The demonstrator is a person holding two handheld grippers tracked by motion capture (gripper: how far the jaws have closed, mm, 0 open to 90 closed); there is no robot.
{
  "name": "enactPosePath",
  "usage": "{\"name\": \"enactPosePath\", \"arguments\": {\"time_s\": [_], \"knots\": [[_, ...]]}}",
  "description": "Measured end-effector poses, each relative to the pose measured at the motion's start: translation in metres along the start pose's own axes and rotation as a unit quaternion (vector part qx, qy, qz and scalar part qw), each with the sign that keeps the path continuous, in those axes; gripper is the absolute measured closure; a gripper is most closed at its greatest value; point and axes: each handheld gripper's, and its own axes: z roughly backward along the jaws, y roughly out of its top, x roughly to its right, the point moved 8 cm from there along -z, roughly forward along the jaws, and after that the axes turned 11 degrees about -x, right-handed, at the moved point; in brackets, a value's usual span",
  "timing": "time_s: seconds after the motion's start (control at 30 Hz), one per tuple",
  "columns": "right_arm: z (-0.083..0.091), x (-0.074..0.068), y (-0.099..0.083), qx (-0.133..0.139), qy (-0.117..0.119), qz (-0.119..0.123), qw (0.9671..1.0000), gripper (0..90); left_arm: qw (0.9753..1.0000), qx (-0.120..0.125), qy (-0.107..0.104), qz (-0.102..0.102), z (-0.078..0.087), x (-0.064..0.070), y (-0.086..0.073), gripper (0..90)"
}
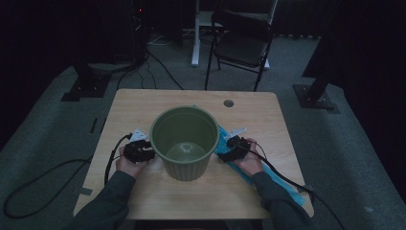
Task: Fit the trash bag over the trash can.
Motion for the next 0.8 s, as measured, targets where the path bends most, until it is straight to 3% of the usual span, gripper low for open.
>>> {"name": "enactPosePath", "arguments": {"time_s": [0.13,0.27,0.5,0.67,0.8], "knots": [[-0.002,-0.004,0.002,-0.011,-0.017,0.019,0.9996,25.3,1.0,0.0,0.001,-0.001,0.0,0.0,0.0,54.1],[-0.001,-0.005,0.004,-0.012,-0.022,0.02,0.9995,34.4,1.0,0.001,0.0,0.0,0.001,0.0,0.0,54.0],[0.002,0.008,-0.002,-0.013,-0.017,-0.011,0.9997,48.6,1.0,0.002,0.002,0.0,0.001,0.0,0.0,53.9],[0.012,0.029,-0.021,-0.027,-0.033,-0.045,0.9981,58.3,1.0,0.0,0.002,-0.002,0.001,0.001,0.0,53.9],[0.017,0.038,-0.031,-0.034,-0.037,-0.054,0.9973,62.8,1.0,0.0,0.003,-0.002,0.0,0.001,0.0,53.9]]}}
